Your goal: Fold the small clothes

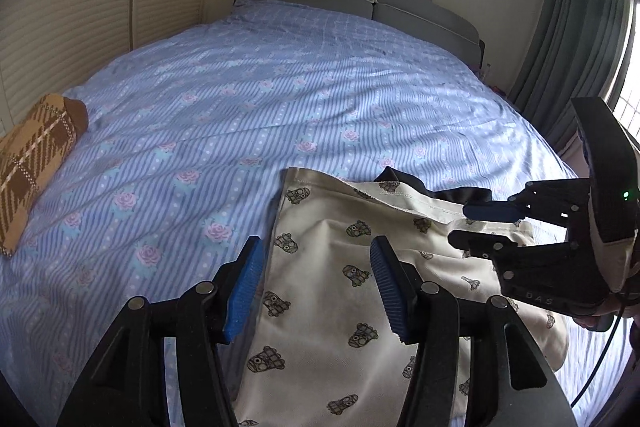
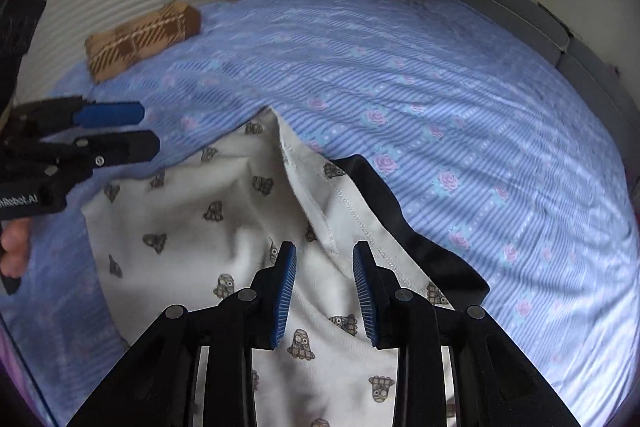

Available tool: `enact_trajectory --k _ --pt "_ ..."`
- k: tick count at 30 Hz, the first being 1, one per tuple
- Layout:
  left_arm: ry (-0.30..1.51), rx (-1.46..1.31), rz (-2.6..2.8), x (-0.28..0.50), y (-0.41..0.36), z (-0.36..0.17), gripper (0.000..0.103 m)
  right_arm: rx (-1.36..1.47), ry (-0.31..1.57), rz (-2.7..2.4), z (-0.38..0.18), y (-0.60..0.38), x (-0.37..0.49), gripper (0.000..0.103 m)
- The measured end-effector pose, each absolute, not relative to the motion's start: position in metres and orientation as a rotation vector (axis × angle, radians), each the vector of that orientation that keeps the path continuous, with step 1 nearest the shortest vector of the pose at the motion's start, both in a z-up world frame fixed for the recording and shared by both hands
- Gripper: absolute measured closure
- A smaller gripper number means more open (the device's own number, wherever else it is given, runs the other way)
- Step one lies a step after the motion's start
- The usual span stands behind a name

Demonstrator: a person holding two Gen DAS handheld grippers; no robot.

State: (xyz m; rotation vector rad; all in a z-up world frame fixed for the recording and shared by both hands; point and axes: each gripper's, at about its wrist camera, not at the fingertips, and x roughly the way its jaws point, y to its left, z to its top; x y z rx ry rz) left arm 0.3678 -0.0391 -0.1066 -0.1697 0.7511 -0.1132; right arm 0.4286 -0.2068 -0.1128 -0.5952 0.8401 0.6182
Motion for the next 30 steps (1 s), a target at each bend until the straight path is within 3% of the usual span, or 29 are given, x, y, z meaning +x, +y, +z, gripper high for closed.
enact_trajectory --k 5,8,10,23,26,30 --pt "0.764 -0.163 -0.119 0.366 -0.044 -0.110 0.049 -0.716 0.814 0.595 -0.121 -0.192 0.430 0.075" --pt "0.766 -0.160 -0.116 0.365 -0.043 -0.110 0.049 -0.750 0.825 0.589 -0.126 -0.189 0.434 0.098" --pt "0.767 -0.164 -0.114 0.366 -0.040 -0.110 0.049 -0.738 0.831 0.609 -0.126 -0.189 0.435 0.101" --pt "0.787 -0.146 -0.110 0.383 -0.038 -0.113 0.049 -0.496 0.862 0.483 -0.121 -0.208 0.486 0.100" --pt "0.792 -0.125 -0.114 0.389 -0.039 -0.118 0.049 -0.470 0.839 0.444 -0.120 -0.216 0.484 0.078" --pt "0.790 -0.098 -0.106 0.408 -0.036 -0.125 0.049 -0.375 0.803 0.373 -0.109 -0.245 0.477 0.076"
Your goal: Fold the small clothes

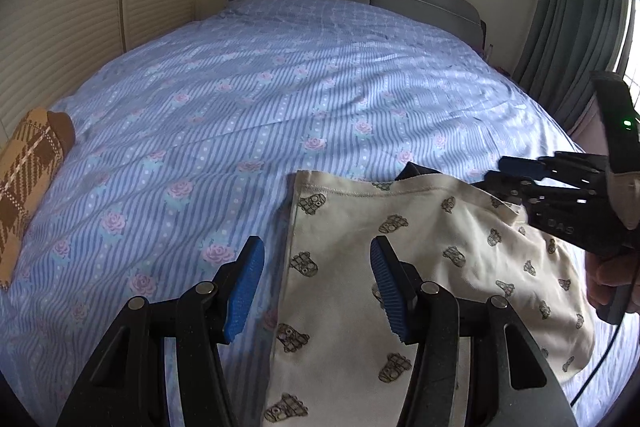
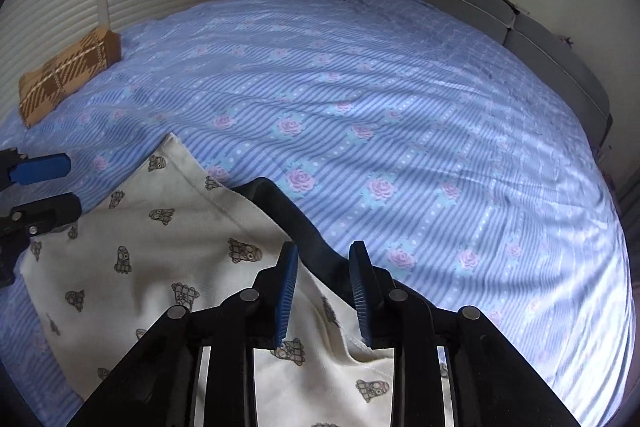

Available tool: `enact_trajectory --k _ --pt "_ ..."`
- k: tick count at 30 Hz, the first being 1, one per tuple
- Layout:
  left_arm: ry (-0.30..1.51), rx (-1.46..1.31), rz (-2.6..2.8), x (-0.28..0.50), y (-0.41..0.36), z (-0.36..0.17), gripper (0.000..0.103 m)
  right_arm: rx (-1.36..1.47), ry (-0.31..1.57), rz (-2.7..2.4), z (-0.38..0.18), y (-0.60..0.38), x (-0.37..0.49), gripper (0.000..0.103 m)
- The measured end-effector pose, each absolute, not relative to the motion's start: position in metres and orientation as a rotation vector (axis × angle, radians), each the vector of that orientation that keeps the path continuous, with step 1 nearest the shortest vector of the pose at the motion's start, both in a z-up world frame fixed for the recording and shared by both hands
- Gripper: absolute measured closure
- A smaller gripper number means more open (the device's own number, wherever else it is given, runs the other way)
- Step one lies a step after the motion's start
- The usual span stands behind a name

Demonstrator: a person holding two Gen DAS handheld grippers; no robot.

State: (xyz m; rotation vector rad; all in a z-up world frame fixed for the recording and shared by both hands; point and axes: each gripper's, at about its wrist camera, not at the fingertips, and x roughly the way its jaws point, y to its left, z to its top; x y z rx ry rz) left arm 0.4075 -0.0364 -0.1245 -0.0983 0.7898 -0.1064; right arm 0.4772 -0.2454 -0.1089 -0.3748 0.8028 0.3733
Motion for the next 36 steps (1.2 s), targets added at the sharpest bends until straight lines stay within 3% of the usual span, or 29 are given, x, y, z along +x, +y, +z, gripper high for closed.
enact_trajectory --k 10,12,14,15,17,27,31,36 --pt "0.904 -0.136 -0.217 0.467 -0.027 -0.150 0.050 -0.188 0.769 0.172 -0.118 -0.283 0.430 0.076" --pt "0.930 -0.151 -0.232 0.478 -0.025 -0.157 0.054 -0.130 0.754 0.128 -0.120 -0.289 0.422 0.076" --pt "0.954 -0.148 -0.223 0.485 -0.025 -0.163 0.071 -0.056 0.745 0.072 -0.122 -0.299 0.417 0.076" --pt "0.959 -0.149 -0.225 0.487 -0.025 -0.165 0.073 -0.012 0.744 0.048 -0.123 -0.306 0.415 0.076" --pt "0.957 -0.143 -0.240 0.486 -0.026 -0.167 0.095 0.055 0.740 -0.003 -0.125 -0.318 0.413 0.076" --pt "0.899 -0.059 -0.179 0.491 -0.026 -0.162 0.097 0.090 0.804 -0.143 -0.135 -0.359 0.423 0.075" --pt "0.908 -0.034 -0.185 0.490 -0.032 -0.164 0.097 0.067 0.826 -0.152 -0.142 -0.370 0.431 0.060" --pt "0.907 -0.037 -0.172 0.486 -0.032 -0.161 0.097 0.026 0.894 -0.180 -0.156 -0.375 0.450 0.059"
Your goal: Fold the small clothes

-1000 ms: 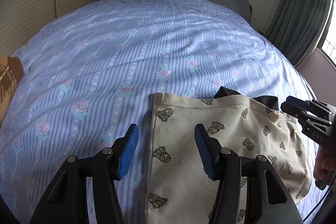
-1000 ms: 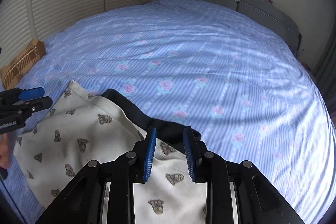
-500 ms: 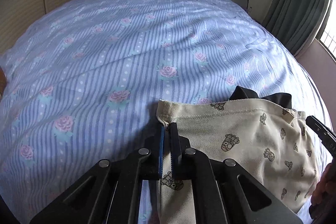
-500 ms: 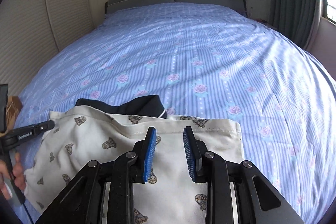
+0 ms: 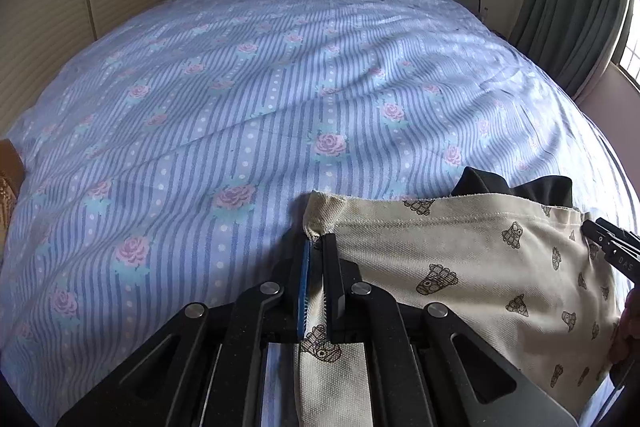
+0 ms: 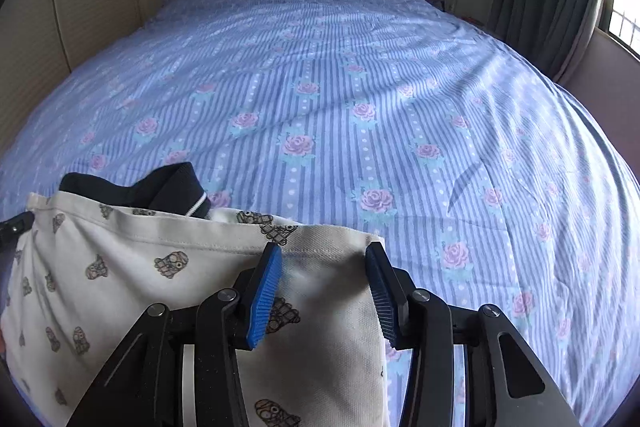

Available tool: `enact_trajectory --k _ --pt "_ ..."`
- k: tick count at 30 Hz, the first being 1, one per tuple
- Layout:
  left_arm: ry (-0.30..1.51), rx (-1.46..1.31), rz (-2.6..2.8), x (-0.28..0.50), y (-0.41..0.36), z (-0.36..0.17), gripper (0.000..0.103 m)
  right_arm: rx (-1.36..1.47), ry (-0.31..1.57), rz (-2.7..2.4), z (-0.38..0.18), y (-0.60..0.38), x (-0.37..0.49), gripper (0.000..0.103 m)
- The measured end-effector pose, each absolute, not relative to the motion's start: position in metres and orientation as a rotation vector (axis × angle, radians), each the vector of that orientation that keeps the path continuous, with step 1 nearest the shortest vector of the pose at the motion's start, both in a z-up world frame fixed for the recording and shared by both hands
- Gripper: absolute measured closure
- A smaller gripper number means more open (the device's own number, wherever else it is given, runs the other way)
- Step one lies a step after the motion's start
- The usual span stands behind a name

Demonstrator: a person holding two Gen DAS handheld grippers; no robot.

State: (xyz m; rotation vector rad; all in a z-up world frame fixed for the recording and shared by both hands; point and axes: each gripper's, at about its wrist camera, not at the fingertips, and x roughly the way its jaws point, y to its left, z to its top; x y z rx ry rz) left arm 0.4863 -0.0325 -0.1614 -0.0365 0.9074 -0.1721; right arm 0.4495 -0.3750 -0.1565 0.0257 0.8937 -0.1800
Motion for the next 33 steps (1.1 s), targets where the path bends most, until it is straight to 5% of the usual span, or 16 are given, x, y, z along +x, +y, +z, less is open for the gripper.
enact_trajectory --k 3,10,14,33 --pt "0.892 -0.037 -0.193 0.473 -0.035 -0.150 0.094 0.026 0.874 -0.204 -0.149 -0.375 0.445 0.059" --pt "0.835 -0.001 -0.251 0.411 -0.042 -0.122 0.068 0.083 0.775 -0.166 -0.114 -0.363 0.384 0.058" --pt "0.841 -0.011 -0.234 0.364 -0.035 -0.125 0.067 0.143 0.730 -0.161 -0.109 -0.364 0.325 0.036" --pt "0.819 -0.022 -0.203 0.242 -0.050 -0.146 0.061 0.797 0.752 -0.055 -0.188 -0.411 0.208 0.036"
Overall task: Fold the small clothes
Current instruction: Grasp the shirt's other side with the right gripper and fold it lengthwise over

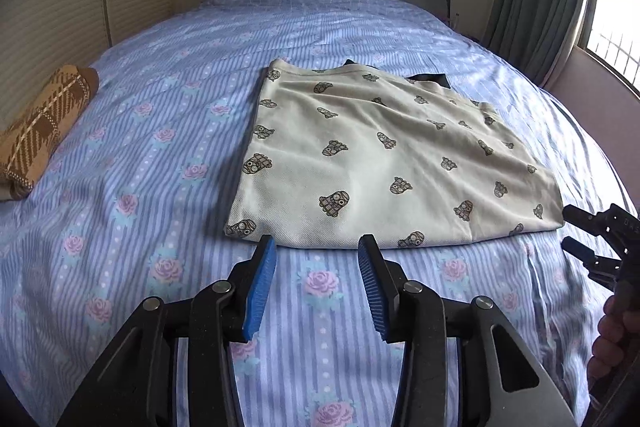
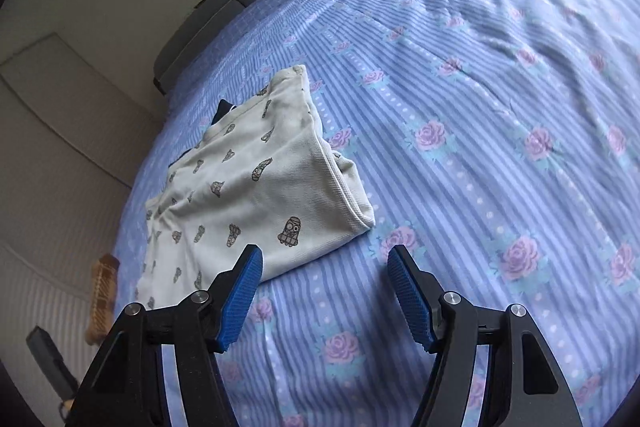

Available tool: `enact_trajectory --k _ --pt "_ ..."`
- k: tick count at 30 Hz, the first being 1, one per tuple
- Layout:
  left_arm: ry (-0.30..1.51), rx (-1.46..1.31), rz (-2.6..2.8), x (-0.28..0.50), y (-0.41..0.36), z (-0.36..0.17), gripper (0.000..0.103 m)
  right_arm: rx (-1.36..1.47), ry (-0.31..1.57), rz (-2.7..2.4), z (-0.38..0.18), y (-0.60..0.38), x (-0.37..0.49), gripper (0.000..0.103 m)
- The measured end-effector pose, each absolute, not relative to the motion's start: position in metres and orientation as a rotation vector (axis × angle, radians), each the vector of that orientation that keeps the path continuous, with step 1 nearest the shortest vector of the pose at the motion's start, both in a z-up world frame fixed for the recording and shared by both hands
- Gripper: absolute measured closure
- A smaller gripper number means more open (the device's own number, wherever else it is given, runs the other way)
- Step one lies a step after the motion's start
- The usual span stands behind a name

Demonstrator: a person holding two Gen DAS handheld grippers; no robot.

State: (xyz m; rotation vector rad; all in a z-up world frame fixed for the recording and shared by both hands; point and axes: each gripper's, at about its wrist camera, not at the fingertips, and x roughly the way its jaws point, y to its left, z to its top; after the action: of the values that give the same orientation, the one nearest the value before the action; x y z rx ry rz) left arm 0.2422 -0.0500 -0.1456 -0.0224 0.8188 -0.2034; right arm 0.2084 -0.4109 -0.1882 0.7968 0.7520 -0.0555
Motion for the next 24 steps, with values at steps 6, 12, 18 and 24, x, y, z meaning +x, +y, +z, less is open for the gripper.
enact_trajectory --k 6,12,18,24 --pt "0.799 -0.046 -0.204 0.241 -0.052 -0.133 0.061 0.948 0.737 -0.033 -0.209 -0.410 0.227 0.044" --pt "0.794 -0.060 -0.203 0.242 -0.052 -0.128 0.061 1.032 0.663 -0.061 -0.219 -0.413 0.241 0.051" --pt "0.796 -0.067 -0.197 0.237 -0.046 -0.127 0.061 1.075 0.627 -0.013 -0.221 -0.411 0.244 0.093" --pt "0.783 -0.094 -0.190 0.231 -0.029 -0.118 0.061 1.020 0.579 -0.044 -0.197 -0.403 0.234 0.096"
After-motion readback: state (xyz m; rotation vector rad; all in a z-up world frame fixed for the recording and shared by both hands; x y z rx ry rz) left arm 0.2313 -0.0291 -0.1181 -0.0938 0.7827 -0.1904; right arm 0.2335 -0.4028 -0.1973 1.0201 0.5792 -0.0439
